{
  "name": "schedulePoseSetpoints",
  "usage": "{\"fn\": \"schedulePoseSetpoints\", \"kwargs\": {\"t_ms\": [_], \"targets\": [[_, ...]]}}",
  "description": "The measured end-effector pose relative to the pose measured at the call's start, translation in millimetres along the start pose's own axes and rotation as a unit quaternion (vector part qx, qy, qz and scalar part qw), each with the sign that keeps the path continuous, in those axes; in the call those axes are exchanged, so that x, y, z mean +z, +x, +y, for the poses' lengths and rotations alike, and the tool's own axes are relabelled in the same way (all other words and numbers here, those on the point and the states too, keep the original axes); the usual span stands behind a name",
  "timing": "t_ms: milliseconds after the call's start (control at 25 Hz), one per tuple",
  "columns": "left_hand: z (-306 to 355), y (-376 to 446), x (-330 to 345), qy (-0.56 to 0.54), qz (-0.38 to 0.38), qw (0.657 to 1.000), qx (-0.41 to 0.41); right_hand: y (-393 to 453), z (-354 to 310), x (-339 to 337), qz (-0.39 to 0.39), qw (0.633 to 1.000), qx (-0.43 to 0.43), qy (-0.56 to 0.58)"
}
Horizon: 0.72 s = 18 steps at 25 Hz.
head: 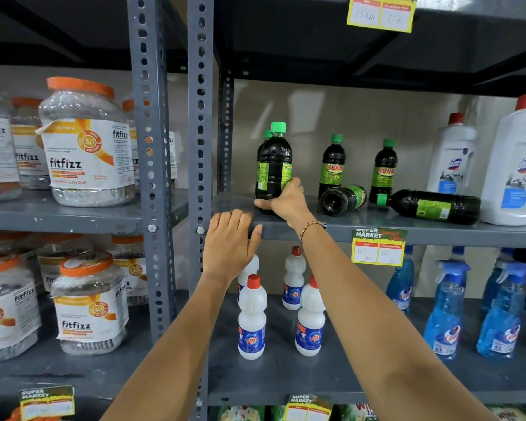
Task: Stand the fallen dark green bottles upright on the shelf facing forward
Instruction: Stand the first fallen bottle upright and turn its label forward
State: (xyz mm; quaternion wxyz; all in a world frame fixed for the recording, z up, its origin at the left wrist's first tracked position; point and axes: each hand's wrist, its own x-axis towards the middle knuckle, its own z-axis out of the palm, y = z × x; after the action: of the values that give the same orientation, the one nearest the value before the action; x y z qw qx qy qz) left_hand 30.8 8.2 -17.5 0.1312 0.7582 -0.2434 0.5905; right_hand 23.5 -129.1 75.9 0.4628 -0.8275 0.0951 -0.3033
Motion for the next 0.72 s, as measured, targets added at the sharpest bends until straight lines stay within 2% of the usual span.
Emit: {"fn": "schedulePoseSetpoints", "kwargs": {"t_ms": [200, 400, 600, 720], "targets": [[0.7, -0.2, 1.1, 0.013, 0.017, 1.0, 0.007, 1.5, 0.1, -4.3, -0.037, 0.996, 0.026, 0.071], [0.2, 0.2, 0.6, 0.011, 0.01, 1.0, 0.005, 1.1, 1.2, -0.3, 0.021, 1.0, 0.003, -0.002], [0.4, -0.1, 0.0, 0.008, 0.005, 1.0, 0.004, 1.1, -0.2, -4.6, -0.02, 0.999, 0.029, 0.042], [0.1, -0.1, 0.0, 0.009, 0.002, 1.0, 0.002, 0.4, 0.2, -2.2, -0.011, 1.0, 0.016, 0.011]]}}
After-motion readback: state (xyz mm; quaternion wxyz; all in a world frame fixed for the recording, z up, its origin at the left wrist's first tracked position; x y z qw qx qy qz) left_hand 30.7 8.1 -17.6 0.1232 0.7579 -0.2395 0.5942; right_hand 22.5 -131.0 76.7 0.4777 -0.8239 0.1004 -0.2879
